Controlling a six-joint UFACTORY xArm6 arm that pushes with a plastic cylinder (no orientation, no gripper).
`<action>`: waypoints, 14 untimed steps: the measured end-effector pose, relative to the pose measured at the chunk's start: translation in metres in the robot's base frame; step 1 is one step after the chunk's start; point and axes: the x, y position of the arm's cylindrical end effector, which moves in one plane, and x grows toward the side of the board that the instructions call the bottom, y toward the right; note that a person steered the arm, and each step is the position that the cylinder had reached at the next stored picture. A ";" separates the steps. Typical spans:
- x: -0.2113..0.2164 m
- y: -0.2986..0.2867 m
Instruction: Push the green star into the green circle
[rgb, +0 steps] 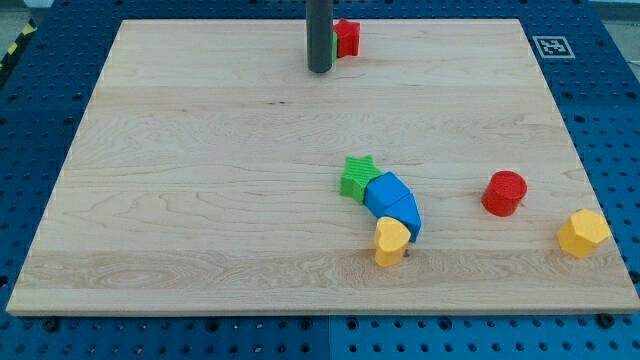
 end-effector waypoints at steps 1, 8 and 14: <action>0.038 0.016; 0.233 0.097; 0.163 -0.039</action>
